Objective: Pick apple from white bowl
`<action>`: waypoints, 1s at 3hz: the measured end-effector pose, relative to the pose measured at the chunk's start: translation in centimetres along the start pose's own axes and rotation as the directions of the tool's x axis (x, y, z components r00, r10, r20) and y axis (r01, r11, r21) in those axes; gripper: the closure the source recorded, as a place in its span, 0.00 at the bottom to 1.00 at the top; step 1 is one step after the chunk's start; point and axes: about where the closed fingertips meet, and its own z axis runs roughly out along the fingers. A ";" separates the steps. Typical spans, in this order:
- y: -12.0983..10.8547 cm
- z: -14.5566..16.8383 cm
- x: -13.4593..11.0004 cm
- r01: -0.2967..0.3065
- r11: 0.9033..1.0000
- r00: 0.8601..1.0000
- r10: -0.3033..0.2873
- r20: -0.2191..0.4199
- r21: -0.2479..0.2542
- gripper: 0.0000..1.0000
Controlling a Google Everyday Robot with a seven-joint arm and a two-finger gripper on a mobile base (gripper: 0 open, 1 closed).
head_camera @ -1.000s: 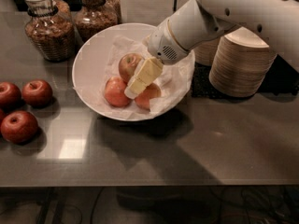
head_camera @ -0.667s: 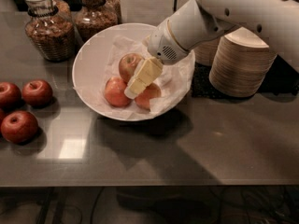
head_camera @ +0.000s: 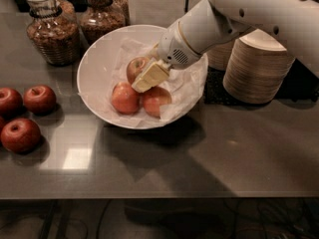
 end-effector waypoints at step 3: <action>0.4 -4.0 -1.3 0.062 0.998 0.998 -0.062 0.026 0.001 1.00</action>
Offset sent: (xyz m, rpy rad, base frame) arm -0.0126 -0.0079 0.0038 0.0254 0.0249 0.0420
